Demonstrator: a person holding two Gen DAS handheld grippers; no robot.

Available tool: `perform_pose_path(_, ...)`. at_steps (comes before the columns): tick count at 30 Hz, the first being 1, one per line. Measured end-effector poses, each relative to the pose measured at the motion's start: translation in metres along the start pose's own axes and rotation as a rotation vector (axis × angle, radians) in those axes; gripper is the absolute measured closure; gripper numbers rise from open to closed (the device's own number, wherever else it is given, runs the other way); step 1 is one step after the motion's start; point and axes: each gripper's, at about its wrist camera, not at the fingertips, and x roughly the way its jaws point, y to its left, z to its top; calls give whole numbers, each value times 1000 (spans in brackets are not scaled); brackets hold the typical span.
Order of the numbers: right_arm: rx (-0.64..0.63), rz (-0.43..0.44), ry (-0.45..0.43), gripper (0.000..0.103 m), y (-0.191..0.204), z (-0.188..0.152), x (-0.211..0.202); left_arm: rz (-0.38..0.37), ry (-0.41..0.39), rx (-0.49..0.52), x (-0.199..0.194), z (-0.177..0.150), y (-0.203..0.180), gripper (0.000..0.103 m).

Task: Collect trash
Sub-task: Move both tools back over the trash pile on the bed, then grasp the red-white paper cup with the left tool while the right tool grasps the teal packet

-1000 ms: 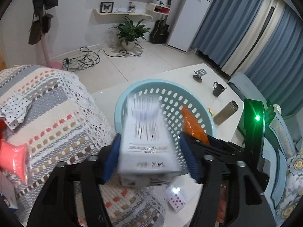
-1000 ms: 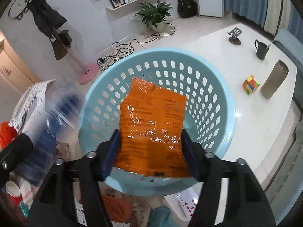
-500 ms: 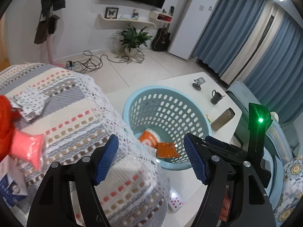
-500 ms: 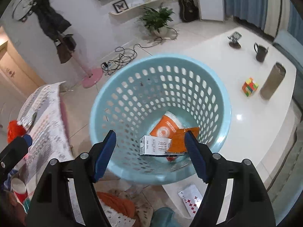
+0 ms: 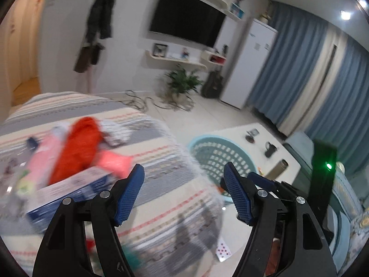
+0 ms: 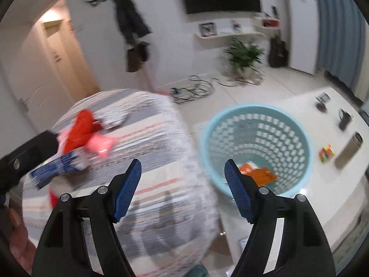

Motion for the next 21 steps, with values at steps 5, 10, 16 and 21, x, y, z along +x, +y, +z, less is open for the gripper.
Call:
perform_pose_path(5,-93,91,12,32,52,-24,-9,81,-27,-55,-42,-15,42,33)
perform_pose_path(10,-199,175,65,32,100,-56,-9,172,-27,-89,-71,-39,84,33)
perform_pose_path(16,-259,222,148,29,141,-90,9,219,17,-179,-78,-63,121,33)
perform_pose_path(21,-296,167,170,26,157,-99,23,191,78,-194,-67,-70,125,30)
